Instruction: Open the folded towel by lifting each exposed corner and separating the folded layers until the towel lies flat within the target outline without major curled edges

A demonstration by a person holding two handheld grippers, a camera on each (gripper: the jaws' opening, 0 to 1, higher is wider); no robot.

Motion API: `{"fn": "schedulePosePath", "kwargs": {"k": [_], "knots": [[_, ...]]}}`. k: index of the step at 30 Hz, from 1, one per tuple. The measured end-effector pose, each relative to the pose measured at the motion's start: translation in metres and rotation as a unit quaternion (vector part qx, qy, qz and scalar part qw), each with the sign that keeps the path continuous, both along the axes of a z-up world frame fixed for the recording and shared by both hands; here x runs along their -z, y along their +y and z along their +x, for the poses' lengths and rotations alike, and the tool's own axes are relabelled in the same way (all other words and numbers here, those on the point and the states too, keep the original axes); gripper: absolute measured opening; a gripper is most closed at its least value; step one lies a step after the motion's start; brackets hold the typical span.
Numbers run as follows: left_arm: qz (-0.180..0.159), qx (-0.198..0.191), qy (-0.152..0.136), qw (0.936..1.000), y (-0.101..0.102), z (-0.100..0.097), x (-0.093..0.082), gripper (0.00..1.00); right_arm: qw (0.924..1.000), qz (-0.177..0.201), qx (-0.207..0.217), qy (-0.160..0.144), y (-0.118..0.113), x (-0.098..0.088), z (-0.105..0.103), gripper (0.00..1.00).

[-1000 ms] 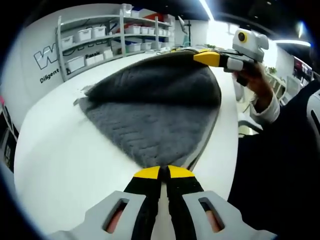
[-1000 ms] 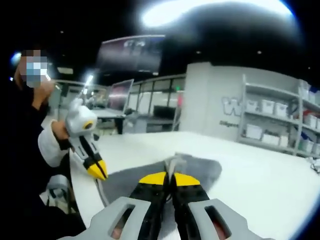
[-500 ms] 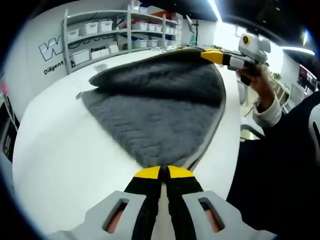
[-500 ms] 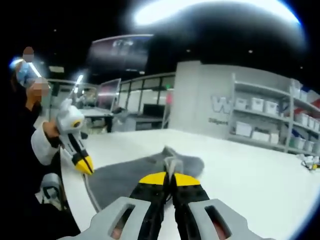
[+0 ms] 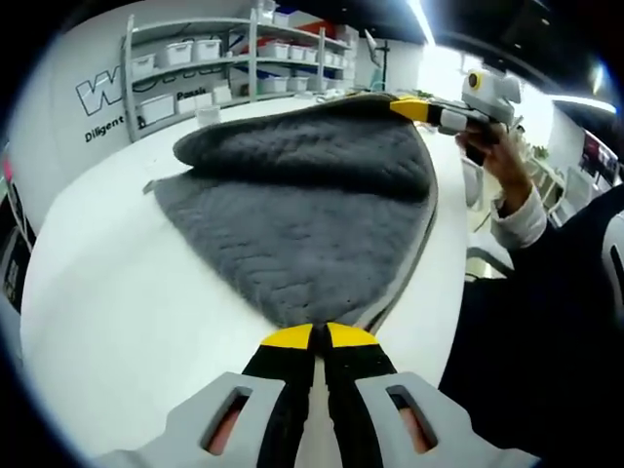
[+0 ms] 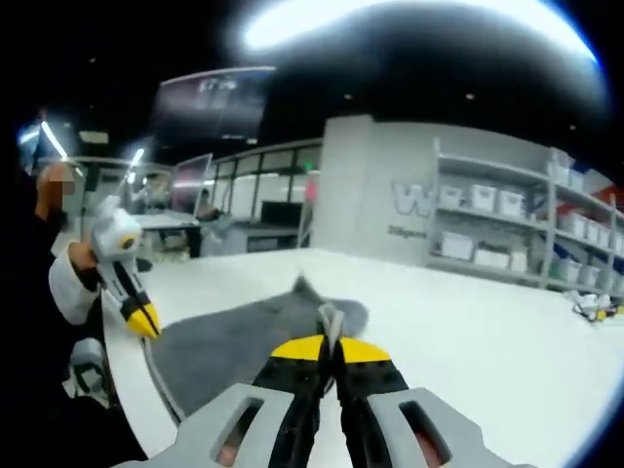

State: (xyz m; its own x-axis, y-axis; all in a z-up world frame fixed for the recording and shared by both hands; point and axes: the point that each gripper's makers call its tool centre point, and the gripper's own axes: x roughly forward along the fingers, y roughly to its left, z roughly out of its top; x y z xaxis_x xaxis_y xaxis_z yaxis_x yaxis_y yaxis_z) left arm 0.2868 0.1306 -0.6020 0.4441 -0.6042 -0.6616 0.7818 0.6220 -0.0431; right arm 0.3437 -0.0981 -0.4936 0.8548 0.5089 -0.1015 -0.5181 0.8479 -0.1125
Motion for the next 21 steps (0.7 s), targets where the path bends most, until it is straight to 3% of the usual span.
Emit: {"fn": "schedulePosePath", "kwargs": {"k": [7,21], "knots": [[-0.009,0.008,0.004,0.9999,-0.010,-0.003,0.000,0.03,0.9998,0.003,0.018,0.004,-0.017,0.003,0.005,0.00],[-0.013,0.007,0.006,0.9999,-0.011,-0.002,0.000,0.03,0.9991,-0.008,0.033,0.024,-0.033,0.011,0.006,0.00]]}}
